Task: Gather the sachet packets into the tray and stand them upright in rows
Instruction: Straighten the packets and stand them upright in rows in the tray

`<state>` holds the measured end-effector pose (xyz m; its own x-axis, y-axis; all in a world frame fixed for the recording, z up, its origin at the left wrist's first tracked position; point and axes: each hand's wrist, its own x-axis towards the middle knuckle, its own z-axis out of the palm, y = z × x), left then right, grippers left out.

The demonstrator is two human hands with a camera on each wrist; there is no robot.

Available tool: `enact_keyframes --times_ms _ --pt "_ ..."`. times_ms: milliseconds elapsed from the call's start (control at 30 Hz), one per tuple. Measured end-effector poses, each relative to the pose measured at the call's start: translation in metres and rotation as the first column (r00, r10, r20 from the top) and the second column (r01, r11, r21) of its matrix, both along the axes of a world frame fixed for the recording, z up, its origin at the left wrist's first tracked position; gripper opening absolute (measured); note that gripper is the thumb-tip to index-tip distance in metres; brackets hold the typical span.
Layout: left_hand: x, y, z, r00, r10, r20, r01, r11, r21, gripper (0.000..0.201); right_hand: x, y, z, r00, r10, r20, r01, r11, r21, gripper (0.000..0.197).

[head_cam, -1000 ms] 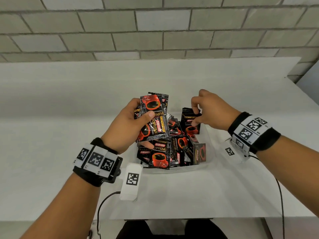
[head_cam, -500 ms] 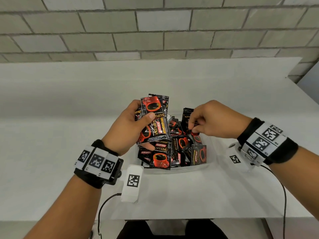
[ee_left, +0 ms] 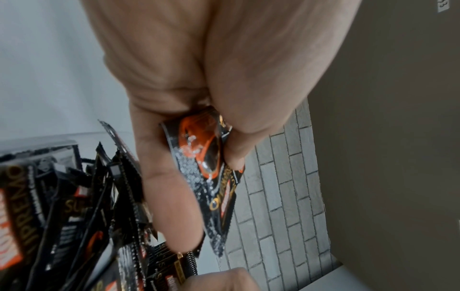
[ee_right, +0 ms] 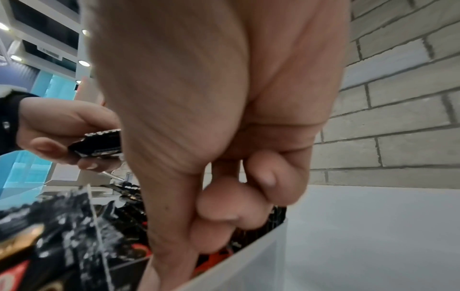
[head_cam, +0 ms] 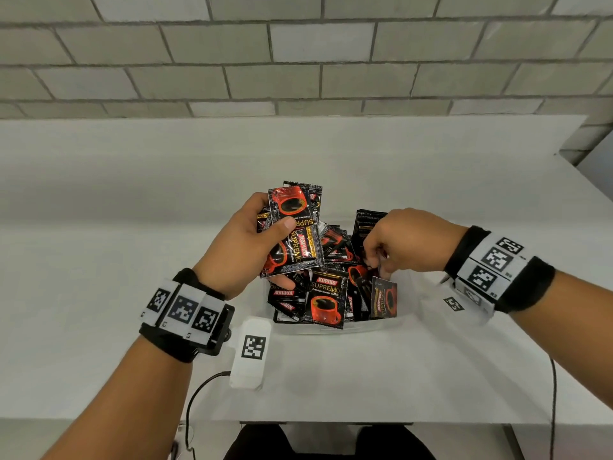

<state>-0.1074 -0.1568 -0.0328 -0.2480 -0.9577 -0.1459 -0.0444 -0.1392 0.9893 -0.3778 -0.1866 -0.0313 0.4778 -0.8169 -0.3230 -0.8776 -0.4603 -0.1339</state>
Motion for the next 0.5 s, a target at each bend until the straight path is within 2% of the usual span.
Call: enact_keyframes --times_ms 100,233,333,400,500 --pt "0.000 0.000 0.001 1.000 -0.003 -0.006 0.003 1.000 0.005 0.033 -0.008 -0.004 0.004 0.997 -0.030 0.065 0.030 1.000 -0.004 0.013" --pt "-0.001 -0.001 0.000 1.000 -0.004 -0.010 0.004 1.000 0.005 0.034 -0.018 -0.004 0.003 0.986 -0.034 0.164 0.054 0.992 -0.118 0.013" --pt "-0.002 -0.001 0.000 1.000 -0.006 -0.010 0.006 1.000 0.005 0.034 -0.020 -0.001 0.003 0.973 -0.046 0.227 0.077 0.989 -0.127 0.014" --pt "-0.002 -0.001 0.000 1.000 -0.007 -0.011 0.007 1.000 0.006 0.034 -0.022 -0.002 0.002 0.962 -0.065 0.266 0.100 0.988 -0.120 0.019" --pt "-0.002 -0.002 0.001 1.000 -0.009 -0.012 0.009 1.000 0.008 0.033 -0.026 -0.004 0.001 0.947 -0.059 0.315 0.107 0.985 -0.135 0.038"
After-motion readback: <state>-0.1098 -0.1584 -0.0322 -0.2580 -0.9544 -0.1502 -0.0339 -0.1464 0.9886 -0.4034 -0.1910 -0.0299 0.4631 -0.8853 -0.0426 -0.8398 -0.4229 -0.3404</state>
